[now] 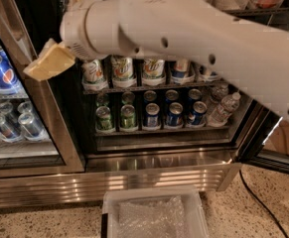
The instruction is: Pick blue plastic bottle from top shelf of fridge
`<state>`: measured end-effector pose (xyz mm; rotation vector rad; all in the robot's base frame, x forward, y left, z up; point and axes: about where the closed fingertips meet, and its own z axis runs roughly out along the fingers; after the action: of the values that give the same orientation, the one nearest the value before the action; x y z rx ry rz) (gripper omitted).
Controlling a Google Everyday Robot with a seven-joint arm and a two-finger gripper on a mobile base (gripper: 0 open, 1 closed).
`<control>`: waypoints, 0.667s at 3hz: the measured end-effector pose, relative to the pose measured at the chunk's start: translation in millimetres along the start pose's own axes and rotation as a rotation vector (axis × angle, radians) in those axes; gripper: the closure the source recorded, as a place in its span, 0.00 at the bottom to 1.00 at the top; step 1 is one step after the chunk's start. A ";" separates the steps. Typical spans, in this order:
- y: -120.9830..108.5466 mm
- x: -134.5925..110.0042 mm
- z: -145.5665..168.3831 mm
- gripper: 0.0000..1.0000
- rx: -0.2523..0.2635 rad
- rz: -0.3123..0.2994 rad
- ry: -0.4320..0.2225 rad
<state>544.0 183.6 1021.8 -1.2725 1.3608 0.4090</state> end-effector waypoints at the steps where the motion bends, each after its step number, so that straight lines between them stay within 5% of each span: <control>1: 24.5 -10.9 -10.5 0.00 0.120 -0.096 0.047; 2: 23.3 31.9 -33.2 0.00 0.225 -0.010 0.088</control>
Offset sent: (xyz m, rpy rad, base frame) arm -0.0047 0.0180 -0.0711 0.1471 0.2043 -0.4978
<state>516.9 150.3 993.3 -1.1211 1.4309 0.1875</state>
